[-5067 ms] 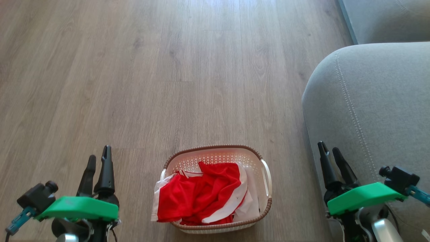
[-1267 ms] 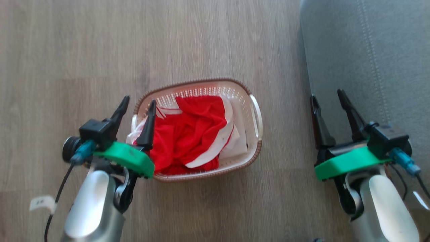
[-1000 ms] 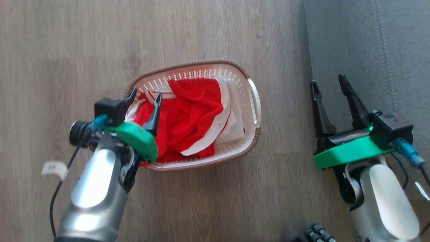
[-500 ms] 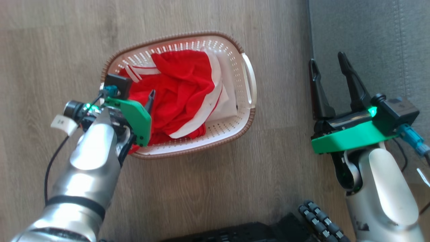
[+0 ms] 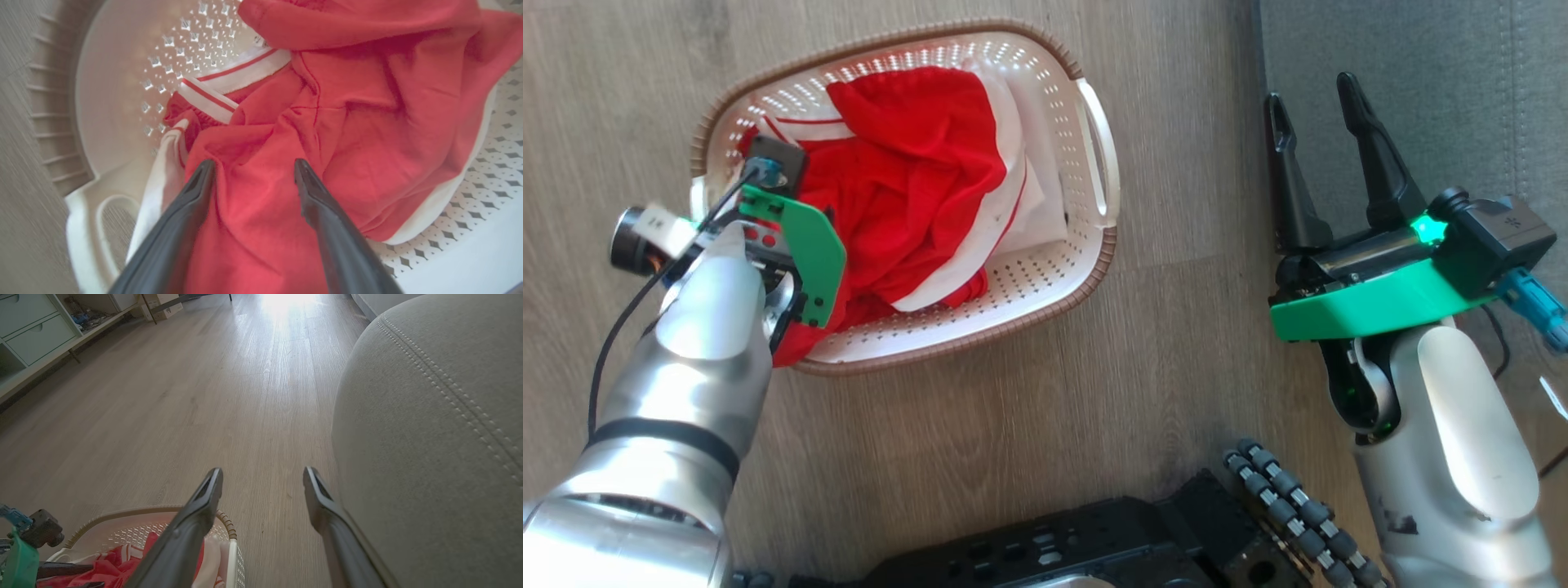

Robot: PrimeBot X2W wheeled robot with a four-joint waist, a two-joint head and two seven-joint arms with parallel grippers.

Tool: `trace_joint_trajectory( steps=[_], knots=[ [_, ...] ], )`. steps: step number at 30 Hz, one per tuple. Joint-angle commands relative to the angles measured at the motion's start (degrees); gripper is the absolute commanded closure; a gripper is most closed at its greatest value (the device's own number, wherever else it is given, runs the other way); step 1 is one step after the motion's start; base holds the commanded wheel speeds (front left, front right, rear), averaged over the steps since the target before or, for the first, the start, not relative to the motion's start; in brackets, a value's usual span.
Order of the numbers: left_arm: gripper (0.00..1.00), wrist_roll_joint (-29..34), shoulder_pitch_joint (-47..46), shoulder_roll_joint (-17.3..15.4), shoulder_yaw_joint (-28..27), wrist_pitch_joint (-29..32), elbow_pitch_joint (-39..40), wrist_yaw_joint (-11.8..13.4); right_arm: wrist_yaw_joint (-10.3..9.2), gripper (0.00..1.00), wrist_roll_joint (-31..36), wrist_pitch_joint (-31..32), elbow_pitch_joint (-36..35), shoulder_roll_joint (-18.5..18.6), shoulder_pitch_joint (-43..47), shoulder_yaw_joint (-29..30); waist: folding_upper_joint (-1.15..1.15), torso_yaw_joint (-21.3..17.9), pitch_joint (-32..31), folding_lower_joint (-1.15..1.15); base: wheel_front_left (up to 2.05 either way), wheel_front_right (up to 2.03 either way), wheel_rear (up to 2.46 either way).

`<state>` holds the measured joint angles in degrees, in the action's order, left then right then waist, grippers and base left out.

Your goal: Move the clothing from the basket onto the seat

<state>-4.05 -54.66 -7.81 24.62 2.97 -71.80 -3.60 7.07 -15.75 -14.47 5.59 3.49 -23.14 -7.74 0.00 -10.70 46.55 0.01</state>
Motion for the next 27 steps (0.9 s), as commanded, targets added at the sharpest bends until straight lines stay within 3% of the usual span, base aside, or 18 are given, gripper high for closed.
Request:
trace_joint_trajectory(
  steps=[1, 8, 16, 17, 18, 19, 27],
  knots=[
    [0.0, 1.5, -0.4, -2.0, 0.6, 0.5, 0.2, -0.4, 0.42, 0.0, -0.3, -0.5, -1.8, -0.6, 0.9, -1.2, 0.0, -0.5, 0.7, -0.01, 0.0, 0.0, 0.0],
    [0.0, 7.1, -1.0, -2.5, 7.2, 7.5, -1.4, -0.1, 0.42, 0.0, -0.8, -0.5, -2.2, -0.6, 0.4, -1.6, 0.0, -1.1, 2.1, -0.01, 0.0, 0.0, 0.0],
    [0.0, 11.4, -1.7, -4.0, 12.6, 10.0, -1.8, -1.1, 0.42, 0.0, -0.8, -0.5, -2.4, -0.6, -0.2, -2.4, 0.0, -1.9, 4.0, -0.01, 0.0, 0.0, 0.0],
    [0.33, 11.8, -1.6, -4.3, 13.3, 10.4, -1.8, -1.3, 0.42, 0.0, -0.8, -0.5, -2.4, -0.6, -0.2, -2.4, 0.0, -2.0, 4.2, -0.01, 0.0, 0.0, 0.0],
    [0.75, 12.1, -1.6, -4.6, 13.8, 10.6, -1.9, -1.5, 0.42, 0.0, -0.8, -0.5, -2.4, -0.6, -0.2, -2.4, 0.0, -2.1, 4.4, -0.01, 0.0, 0.0, 0.0],
    [1.0, 12.1, -1.5, -4.8, 14.1, 10.7, -1.9, -1.7, 0.42, 0.0, -0.8, -0.5, -2.4, -0.6, -0.2, -2.3, 0.0, -2.1, 4.5, -0.01, 0.0, 0.0, 0.0],
    [1.0, 10.9, -0.5, -4.4, 14.9, 7.0, -2.0, -2.6, 0.42, 0.0, -0.5, -0.5, -2.1, -0.6, -0.4, -2.3, 0.0, -1.7, 3.3, -0.01, 0.0, 0.0, 0.0]
  ],
)
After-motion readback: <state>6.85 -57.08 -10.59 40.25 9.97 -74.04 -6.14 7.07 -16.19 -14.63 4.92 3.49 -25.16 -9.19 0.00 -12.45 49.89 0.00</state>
